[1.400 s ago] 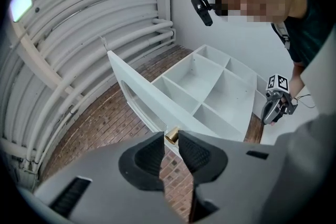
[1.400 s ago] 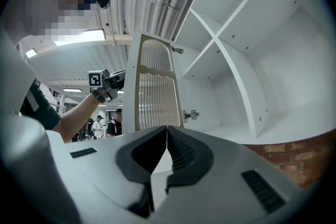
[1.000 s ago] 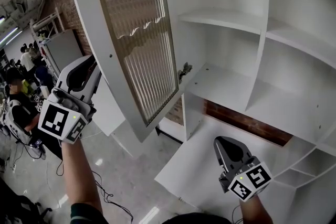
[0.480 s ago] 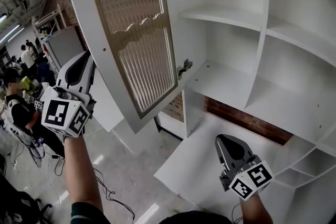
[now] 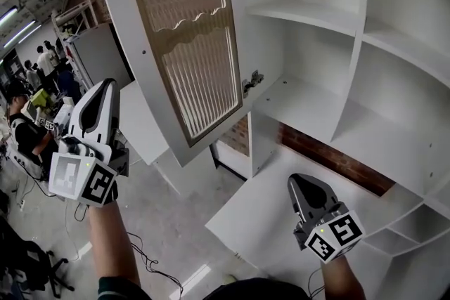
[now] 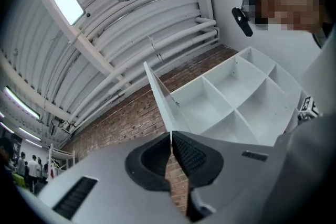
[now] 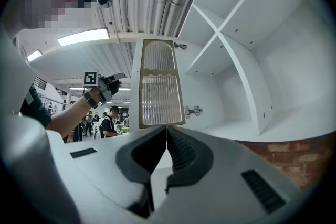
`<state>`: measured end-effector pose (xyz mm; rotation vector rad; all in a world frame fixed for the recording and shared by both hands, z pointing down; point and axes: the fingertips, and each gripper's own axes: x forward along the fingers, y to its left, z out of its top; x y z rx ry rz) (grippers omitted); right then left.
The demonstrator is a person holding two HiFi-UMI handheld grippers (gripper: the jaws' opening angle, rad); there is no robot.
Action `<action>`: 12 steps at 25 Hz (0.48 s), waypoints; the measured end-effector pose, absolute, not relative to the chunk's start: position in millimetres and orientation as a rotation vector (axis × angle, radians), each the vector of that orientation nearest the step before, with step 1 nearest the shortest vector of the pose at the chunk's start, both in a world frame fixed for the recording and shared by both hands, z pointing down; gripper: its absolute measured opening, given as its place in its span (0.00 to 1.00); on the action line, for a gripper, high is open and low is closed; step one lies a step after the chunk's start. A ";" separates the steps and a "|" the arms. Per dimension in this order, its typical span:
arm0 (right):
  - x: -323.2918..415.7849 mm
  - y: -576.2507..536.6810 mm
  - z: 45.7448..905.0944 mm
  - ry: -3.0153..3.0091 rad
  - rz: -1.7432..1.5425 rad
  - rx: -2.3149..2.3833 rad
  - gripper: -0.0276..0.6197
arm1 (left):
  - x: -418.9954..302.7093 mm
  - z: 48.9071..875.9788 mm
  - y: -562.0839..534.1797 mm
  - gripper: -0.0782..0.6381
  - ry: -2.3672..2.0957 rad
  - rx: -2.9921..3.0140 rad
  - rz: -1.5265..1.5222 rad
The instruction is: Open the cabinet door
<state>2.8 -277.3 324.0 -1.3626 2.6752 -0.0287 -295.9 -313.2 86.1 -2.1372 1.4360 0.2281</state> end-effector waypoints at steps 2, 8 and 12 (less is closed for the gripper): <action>2.0 -277.8 323.1 2.687 -0.018 -1.361 0.05 | -284.5 96.2 -304.5 0.13 1.419 -2.176 0.223; 1.9 -276.3 319.7 2.700 0.023 -1.370 0.05 | -236.5 141.8 -280.1 0.12 1.349 -2.291 0.162; 1.9 -275.8 319.2 2.718 0.076 -1.394 0.05 | -218.1 174.8 -269.1 0.12 1.354 -2.386 0.166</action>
